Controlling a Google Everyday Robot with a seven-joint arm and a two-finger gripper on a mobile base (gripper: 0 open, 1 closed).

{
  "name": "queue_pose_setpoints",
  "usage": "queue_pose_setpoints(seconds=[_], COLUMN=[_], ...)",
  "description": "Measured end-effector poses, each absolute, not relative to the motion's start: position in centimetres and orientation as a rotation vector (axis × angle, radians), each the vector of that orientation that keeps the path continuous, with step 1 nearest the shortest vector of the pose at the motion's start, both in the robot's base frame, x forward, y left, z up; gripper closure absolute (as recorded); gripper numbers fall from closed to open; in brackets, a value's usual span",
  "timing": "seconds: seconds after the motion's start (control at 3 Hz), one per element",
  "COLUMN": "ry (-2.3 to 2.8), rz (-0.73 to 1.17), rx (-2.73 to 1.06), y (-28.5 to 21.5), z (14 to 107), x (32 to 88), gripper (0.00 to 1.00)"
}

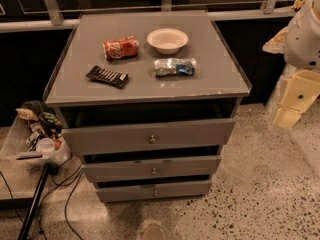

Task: Open top drawer

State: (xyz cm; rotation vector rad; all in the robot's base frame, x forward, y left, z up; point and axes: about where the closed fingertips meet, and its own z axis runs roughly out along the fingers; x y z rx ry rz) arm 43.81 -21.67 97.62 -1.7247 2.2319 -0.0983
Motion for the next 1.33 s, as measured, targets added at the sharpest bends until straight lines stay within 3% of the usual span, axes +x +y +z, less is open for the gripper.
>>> queue_pose_setpoints(seconds=[0.67,1.33], ry=[2.216,2.058], rz=[-0.098,0.096], rx=[-1.738,-1.751], y=[-21.2,-19.1], z=[97.5,93.8], x=[43.6,42.2], gripper=[0.0,0.0])
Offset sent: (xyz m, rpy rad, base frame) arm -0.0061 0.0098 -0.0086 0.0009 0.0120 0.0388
